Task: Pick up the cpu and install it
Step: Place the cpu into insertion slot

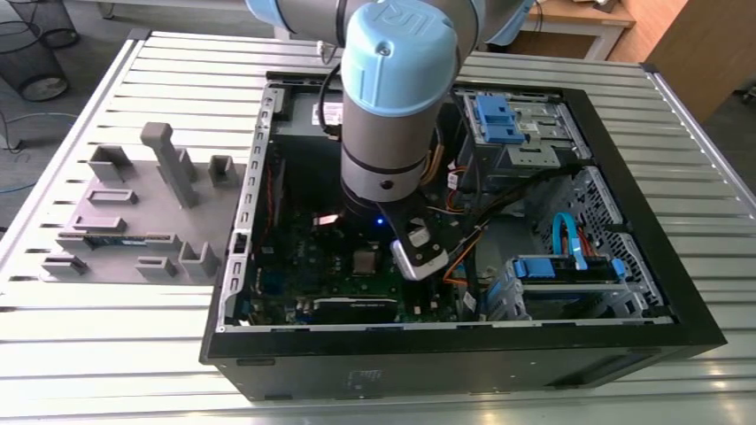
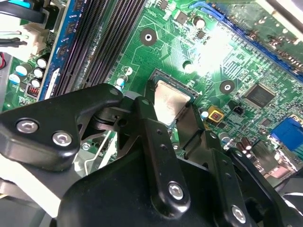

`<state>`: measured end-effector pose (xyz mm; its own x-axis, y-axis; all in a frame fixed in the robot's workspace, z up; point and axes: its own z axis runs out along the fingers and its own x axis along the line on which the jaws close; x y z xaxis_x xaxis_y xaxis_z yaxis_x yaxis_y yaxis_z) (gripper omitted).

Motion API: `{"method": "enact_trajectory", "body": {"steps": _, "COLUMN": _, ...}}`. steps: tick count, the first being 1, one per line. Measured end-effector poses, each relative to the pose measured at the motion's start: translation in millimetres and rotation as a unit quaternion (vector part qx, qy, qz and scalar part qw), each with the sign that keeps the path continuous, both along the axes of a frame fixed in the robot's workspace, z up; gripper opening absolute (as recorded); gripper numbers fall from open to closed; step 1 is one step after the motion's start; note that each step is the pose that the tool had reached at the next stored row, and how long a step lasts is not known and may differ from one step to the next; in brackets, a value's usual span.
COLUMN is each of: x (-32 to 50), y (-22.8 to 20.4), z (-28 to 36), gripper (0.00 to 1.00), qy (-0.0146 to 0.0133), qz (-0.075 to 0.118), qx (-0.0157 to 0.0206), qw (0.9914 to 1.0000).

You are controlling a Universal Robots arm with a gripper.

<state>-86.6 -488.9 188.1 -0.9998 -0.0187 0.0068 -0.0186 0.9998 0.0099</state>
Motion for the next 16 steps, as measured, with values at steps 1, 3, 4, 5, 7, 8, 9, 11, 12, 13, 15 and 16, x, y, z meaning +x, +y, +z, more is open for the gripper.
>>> {"method": "enact_trajectory", "body": {"steps": 1, "x": 0.1, "y": 0.0, "z": 0.0, "gripper": 0.45, "qy": 0.0000, "qz": 0.000, "qx": 0.0000, "qw": 1.00000}}
{"method": "enact_trajectory", "body": {"steps": 3, "x": 0.1, "y": 0.0, "z": 0.0, "gripper": 0.45, "qy": 0.0000, "qz": 0.000, "qx": -0.0002, "qw": 1.00000}}
{"method": "enact_trajectory", "body": {"steps": 4, "x": 0.2, "y": 0.0, "z": 0.0, "gripper": 0.45, "qy": 0.0000, "qz": 0.000, "qx": -0.0002, "qw": 1.00000}}
{"method": "enact_trajectory", "body": {"steps": 5, "x": 0.2, "y": 0.0, "z": -0.1, "gripper": 0.45, "qy": -0.0001, "qz": 0.000, "qx": -0.0003, "qw": 1.00000}}
{"method": "enact_trajectory", "body": {"steps": 7, "x": 0.2, "y": 0.0, "z": 0.0, "gripper": 0.45, "qy": 0.0000, "qz": 0.000, "qx": -0.0004, "qw": 1.00000}}
{"method": "enact_trajectory", "body": {"steps": 8, "x": 0.2, "y": 0.0, "z": -0.1, "gripper": 0.45, "qy": 0.0000, "qz": 0.000, "qx": -0.0004, "qw": 1.00000}}
{"method": "enact_trajectory", "body": {"steps": 9, "x": 0.2, "y": 0.0, "z": -0.1, "gripper": 0.45, "qy": 0.0000, "qz": 0.000, "qx": -0.0005, "qw": 1.00000}}
{"method": "enact_trajectory", "body": {"steps": 11, "x": 0.5, "y": 0.1, "z": -0.4, "gripper": 0.45, "qy": -0.0005, "qz": 0.000, "qx": -0.0003, "qw": 1.00000}}
{"method": "enact_trajectory", "body": {"steps": 12, "x": 0.6, "y": 0.2, "z": -0.7, "gripper": 0.45, "qy": -0.0006, "qz": 0.000, "qx": 0.0001, "qw": 1.00000}}
{"method": "enact_trajectory", "body": {"steps": 13, "x": 0.5, "y": 0.2, "z": -0.6, "gripper": 0.50, "qy": -0.0003, "qz": 0.000, "qx": -0.0001, "qw": 1.00000}}
{"method": "enact_trajectory", "body": {"steps": 15, "x": 0.2, "y": 0.0, "z": -0.2, "gripper": 0.50, "qy": -0.0001, "qz": 0.000, "qx": -0.0006, "qw": 1.00000}}
{"method": "enact_trajectory", "body": {"steps": 16, "x": 0.2, "y": 0.0, "z": -0.1, "gripper": 0.50, "qy": -0.0001, "qz": 0.000, "qx": -0.0008, "qw": 1.00000}}
